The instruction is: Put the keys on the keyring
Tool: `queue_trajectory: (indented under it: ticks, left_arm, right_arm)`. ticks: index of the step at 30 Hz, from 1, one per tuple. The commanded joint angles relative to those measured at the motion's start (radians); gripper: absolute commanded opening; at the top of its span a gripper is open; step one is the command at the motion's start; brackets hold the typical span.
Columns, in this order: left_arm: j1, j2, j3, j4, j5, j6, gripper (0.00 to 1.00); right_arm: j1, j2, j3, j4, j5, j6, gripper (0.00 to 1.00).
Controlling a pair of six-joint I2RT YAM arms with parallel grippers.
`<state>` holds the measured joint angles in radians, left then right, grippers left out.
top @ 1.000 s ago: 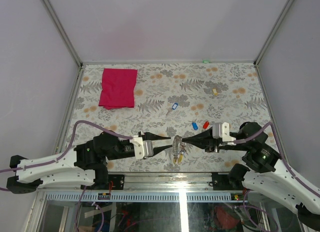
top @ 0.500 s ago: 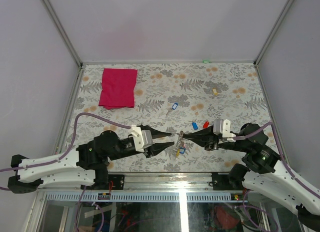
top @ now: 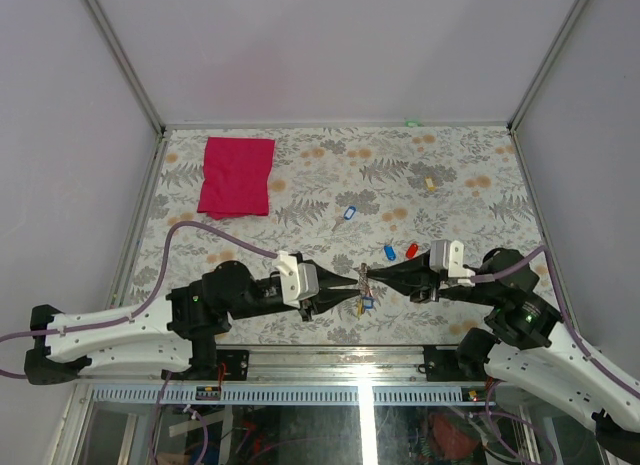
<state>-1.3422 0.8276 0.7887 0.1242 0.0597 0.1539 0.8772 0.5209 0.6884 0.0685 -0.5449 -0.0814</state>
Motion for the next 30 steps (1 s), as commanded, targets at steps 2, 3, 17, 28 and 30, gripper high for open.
queue_trajectory:
  ticks: [2, 3, 17, 28, 30]
  left_arm:
    - [-0.006, -0.003, 0.006, 0.058, 0.034, 0.034, 0.2]
    - [-0.007, -0.003, 0.006, 0.056, 0.033, 0.033, 0.2]
    - [-0.007, -0.004, 0.013, 0.026, -0.004, 0.031, 0.2]
    - [-0.007, -0.019, 0.012, 0.011, -0.04, 0.038, 0.2]
    - [-0.008, -0.02, 0.012, 0.011, -0.043, 0.038, 0.2]
  right_arm:
    - [0.006, -0.019, 0.006, 0.111, -0.037, 0.002, 0.0]
    - [0.006, -0.02, 0.007, 0.112, -0.04, 0.002, 0.0]
    - [0.006, -0.023, -0.001, 0.139, -0.088, 0.006, 0.0]
    - [0.006, -0.033, -0.004, 0.144, -0.097, 0.008, 0.0]
    - [0.006, -0.033, -0.004, 0.145, -0.1, 0.009, 0.0]
